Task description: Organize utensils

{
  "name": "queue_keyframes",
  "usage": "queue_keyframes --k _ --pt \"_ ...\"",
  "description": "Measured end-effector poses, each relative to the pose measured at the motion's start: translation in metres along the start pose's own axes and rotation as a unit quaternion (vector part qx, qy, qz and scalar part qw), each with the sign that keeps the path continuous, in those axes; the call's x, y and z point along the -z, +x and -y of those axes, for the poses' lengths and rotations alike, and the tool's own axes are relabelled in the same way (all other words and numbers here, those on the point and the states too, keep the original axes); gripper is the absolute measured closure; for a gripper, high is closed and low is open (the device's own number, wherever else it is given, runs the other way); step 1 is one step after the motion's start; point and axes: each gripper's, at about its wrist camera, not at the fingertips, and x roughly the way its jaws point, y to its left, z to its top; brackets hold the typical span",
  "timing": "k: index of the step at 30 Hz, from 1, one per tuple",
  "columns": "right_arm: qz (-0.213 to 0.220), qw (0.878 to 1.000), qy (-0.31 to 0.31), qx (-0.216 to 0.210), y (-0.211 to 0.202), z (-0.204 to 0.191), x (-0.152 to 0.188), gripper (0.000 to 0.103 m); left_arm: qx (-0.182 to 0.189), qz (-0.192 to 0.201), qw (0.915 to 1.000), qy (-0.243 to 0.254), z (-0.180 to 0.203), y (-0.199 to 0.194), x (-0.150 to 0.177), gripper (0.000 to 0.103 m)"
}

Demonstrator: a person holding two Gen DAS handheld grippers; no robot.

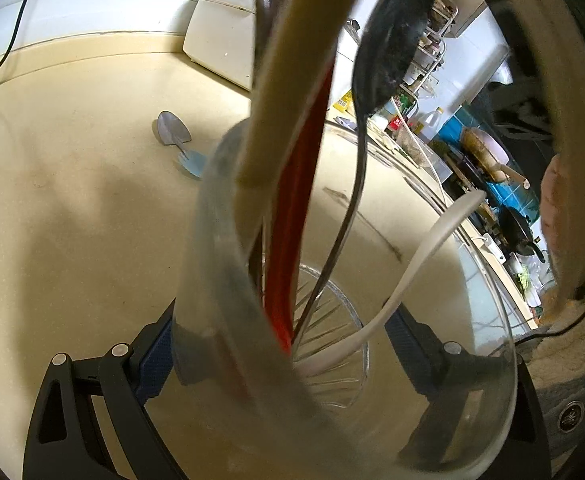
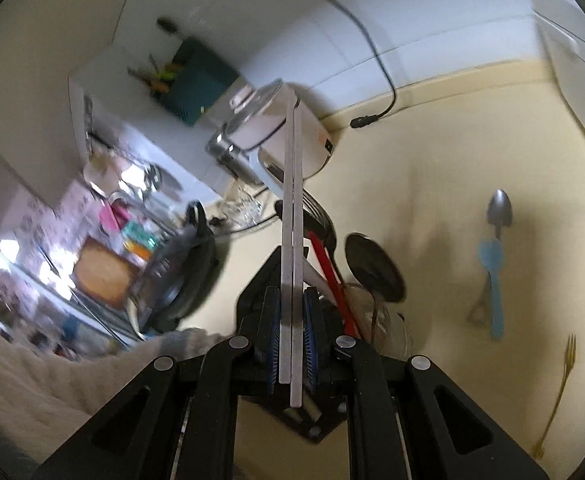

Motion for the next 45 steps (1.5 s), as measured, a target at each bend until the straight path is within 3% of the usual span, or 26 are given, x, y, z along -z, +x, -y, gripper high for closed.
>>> queue_keyframes --k 6,11,13,18,22,24,26,30,34,45 --pt "-0.022 0.996 -0.065 0.064 0.025 0.002 0.008 0.092 0.001 0.0 1.0 -0.001 -0.003 0.0 0.0 0.008" --pt "-0.046 0.983 -0.125 0.129 0.032 -0.006 0.024 0.089 0.001 0.001 1.0 -0.001 -0.004 0.0 0.001 0.008" --pt "-0.051 0.979 -0.132 0.147 0.029 -0.008 0.026 0.08 0.001 0.001 1.0 -0.001 -0.004 0.0 0.001 0.008" --pt "-0.035 0.983 -0.119 0.136 -0.004 -0.014 0.021 0.077 0.0 0.0 1.0 0.0 -0.005 -0.001 0.001 0.008" --pt "0.009 0.991 -0.028 0.13 -0.058 0.024 0.012 0.077 -0.001 0.0 1.0 0.001 -0.004 0.0 0.001 0.008" --pt "0.018 0.984 0.033 0.176 -0.081 0.062 0.013 0.077 -0.002 0.0 1.0 0.002 -0.004 0.0 0.001 0.008" --pt "-0.001 0.972 0.079 0.222 -0.094 0.097 0.019 0.077 -0.003 -0.001 1.0 0.002 -0.003 0.001 0.001 0.008" --pt "-0.086 0.947 0.086 0.296 -0.087 0.14 0.043 0.077 -0.002 -0.001 1.0 0.003 -0.002 0.001 0.002 0.008" --pt "-0.13 0.94 0.076 0.306 -0.06 0.152 0.062 0.077 -0.003 -0.001 1.0 0.004 0.0 0.0 0.001 0.007" --pt "-0.148 0.926 0.018 0.348 -0.012 0.157 0.047 0.077 0.0 0.0 1.0 0.001 0.0 0.0 0.002 0.007"
